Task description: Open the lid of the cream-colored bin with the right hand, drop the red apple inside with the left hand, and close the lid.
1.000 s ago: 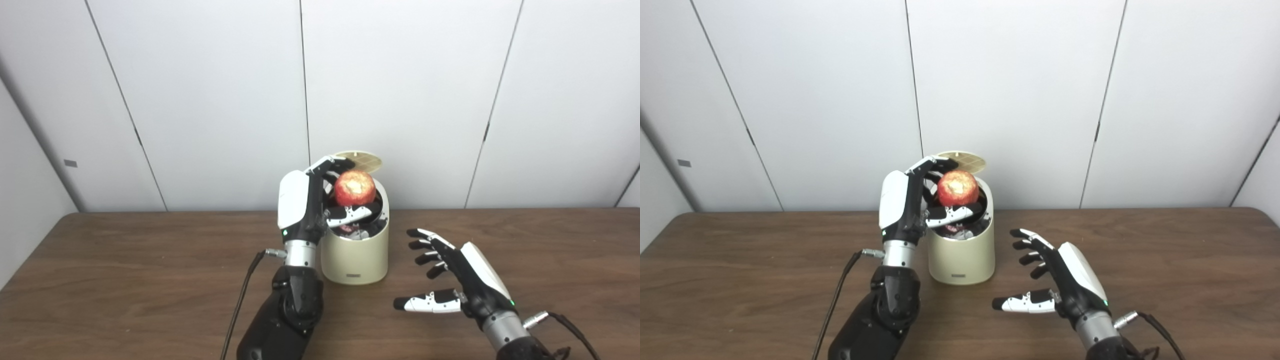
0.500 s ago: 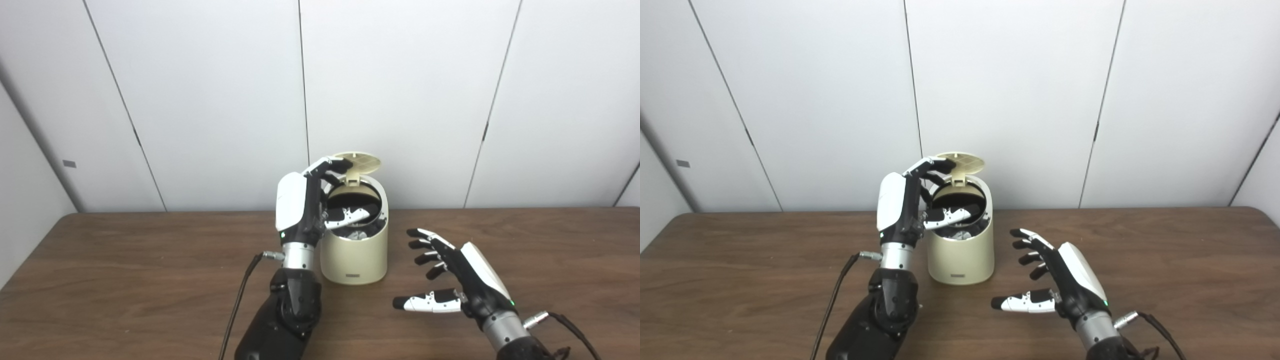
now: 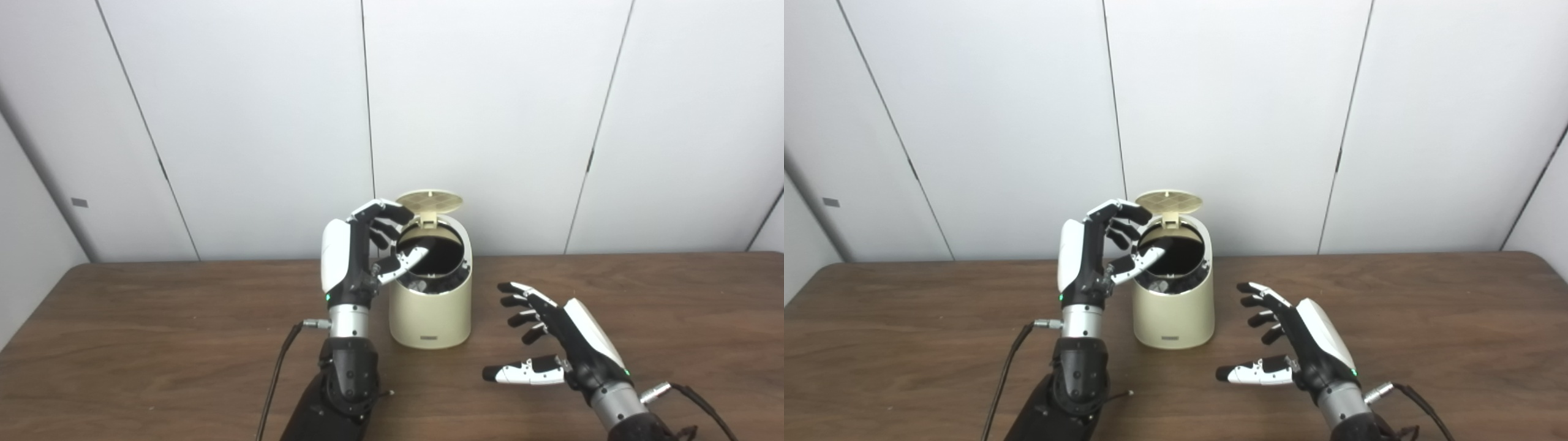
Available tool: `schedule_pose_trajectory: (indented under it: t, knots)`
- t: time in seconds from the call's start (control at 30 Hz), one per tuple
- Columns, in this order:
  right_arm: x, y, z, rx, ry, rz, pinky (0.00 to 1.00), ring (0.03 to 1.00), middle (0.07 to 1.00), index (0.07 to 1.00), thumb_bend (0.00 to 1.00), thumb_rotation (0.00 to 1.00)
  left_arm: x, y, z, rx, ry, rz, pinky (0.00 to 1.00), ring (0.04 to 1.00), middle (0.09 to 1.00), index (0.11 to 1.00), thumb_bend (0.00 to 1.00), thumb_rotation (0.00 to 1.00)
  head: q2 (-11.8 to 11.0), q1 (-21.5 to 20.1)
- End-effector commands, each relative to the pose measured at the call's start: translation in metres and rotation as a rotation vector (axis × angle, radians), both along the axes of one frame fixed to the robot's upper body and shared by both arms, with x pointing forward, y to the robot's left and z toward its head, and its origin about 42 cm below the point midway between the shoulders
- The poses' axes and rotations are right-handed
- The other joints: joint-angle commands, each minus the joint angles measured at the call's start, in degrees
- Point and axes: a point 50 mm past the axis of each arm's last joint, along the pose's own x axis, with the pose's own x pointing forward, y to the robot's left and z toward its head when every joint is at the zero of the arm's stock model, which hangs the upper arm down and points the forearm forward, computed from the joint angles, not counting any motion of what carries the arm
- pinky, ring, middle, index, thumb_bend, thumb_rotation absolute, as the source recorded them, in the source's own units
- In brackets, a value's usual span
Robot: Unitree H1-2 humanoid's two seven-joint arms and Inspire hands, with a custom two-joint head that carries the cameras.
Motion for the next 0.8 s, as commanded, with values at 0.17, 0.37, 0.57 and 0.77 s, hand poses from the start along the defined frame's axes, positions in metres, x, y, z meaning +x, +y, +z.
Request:
schedule_pose_trajectory:
  t: [0.17,0.37,0.57,0.77]
  knots:
    - [0.004,-0.004,0.017,-0.024,-0.089,0.012,0.56,0.714,0.809,0.849,0.73,0.2,-0.008,0.04,0.052,-0.091,-0.158,-0.103,0.34,0.474,0.484,0.5,0.52,0.0,0.0,0.7]
    - [0.006,-0.007,0.017,-0.008,-0.089,0.012,0.55,0.713,0.807,0.849,0.74,0.19,-0.021,0.08,0.059,-0.139,-0.127,-0.188,0.42,0.547,0.498,0.495,0.52,0.0,0.0,1.0]
    - [0.007,-0.008,0.018,-0.006,-0.083,0.015,0.54,0.71,0.81,0.852,0.74,0.22,-0.035,0.111,0.031,-0.123,0.016,-0.188,0.51,0.604,0.647,0.498,0.51,0.05,0.2,1.1]
    - [0.007,-0.01,0.018,-0.01,-0.084,0.02,0.54,0.707,0.808,0.848,0.73,0.21,-0.047,0.128,-0.003,-0.139,0.123,-0.129,0.58,0.646,0.676,0.498,0.51,0.06,0.2,1.8]
